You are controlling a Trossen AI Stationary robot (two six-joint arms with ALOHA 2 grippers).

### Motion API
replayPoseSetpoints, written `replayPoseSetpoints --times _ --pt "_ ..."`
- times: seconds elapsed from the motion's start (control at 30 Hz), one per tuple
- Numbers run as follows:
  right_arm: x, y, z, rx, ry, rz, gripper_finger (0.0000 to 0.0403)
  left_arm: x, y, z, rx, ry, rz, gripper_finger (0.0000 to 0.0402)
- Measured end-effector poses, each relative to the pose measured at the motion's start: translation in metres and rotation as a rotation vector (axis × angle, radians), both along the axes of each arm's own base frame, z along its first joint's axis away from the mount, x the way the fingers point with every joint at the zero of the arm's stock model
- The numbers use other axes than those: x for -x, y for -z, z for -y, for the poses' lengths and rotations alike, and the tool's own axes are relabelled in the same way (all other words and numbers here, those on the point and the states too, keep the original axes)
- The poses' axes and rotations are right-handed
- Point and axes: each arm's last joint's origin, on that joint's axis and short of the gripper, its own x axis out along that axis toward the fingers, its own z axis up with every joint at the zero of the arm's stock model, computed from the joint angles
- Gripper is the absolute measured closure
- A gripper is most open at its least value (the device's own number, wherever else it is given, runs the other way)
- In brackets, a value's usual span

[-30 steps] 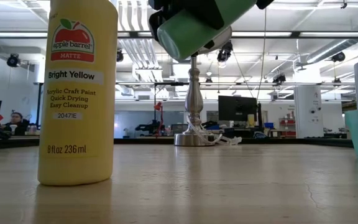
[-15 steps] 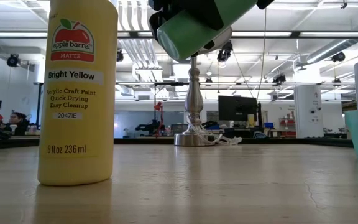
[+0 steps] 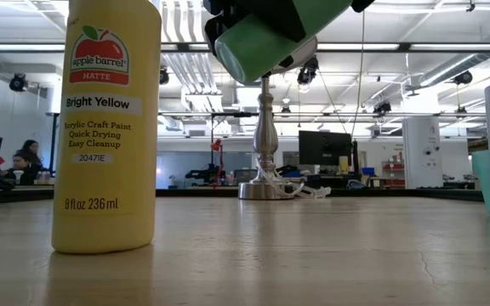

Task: Pick & Place Paint Supplies
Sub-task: Put the green paint bottle into the green bin

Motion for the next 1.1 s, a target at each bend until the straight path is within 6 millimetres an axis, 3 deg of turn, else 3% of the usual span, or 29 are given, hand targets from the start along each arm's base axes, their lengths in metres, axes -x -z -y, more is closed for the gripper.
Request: replayPoseSetpoints --times 0.17,0.47,0.7,1.1 --pt "0.000 0.000 0.000 0.001 0.000 0.001 0.0282 0.000 0.000 0.000 -0.004 -0.005 0.005 0.0179" --pt "0.003 0.004 0.002 0.022 0.011 -0.044 0.0285 0.000 -0.008 -0.003 -0.027 -0.054 0.042 0.0076" --pt "0.014 0.004 0.005 -0.004 0.075 -0.190 0.0287 0.011 -0.018 -0.008 -0.079 -0.070 0.037 0.0077" --pt "0.047 -0.041 -0.029 -0.099 0.073 -0.319 0.0286 0.016 -0.014 -0.013 -0.162 -0.152 -0.014 0.0083"
